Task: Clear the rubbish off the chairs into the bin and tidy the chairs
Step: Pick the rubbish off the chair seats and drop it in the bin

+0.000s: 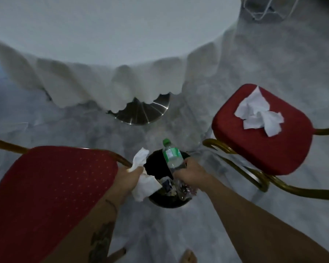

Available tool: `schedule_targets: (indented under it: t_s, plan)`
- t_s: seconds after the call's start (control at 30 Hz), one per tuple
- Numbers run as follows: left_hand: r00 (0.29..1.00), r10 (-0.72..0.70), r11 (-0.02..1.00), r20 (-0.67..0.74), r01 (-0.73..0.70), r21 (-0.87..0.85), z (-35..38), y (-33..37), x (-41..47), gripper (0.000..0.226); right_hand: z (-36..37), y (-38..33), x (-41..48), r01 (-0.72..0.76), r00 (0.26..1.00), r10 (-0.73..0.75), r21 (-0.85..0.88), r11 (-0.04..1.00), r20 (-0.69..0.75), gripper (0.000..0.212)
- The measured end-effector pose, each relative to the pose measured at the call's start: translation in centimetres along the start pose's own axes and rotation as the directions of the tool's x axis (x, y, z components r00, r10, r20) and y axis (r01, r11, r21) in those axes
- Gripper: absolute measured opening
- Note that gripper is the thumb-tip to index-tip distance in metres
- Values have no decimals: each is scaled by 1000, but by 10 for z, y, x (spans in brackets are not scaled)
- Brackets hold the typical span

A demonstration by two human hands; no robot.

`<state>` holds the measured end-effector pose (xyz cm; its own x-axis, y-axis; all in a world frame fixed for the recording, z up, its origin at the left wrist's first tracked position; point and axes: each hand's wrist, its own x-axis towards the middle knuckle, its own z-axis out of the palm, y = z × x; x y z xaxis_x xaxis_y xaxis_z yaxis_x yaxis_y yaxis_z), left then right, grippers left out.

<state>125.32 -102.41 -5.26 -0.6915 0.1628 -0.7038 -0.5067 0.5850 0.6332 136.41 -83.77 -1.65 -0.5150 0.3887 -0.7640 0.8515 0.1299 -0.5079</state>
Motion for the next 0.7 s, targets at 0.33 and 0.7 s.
schedule_targets:
  t_s: [0.33, 0.7]
  plan:
    - [916, -294, 910, 273, 355, -213, 100, -13, 30, 83, -18, 73, 59, -163, 982, 146, 136, 977, 123, 79]
    - [935, -333, 942, 123, 337, -12, 115, 13, 4, 55, -68, 67, 33, 25, 997, -28, 49, 998, 66, 50]
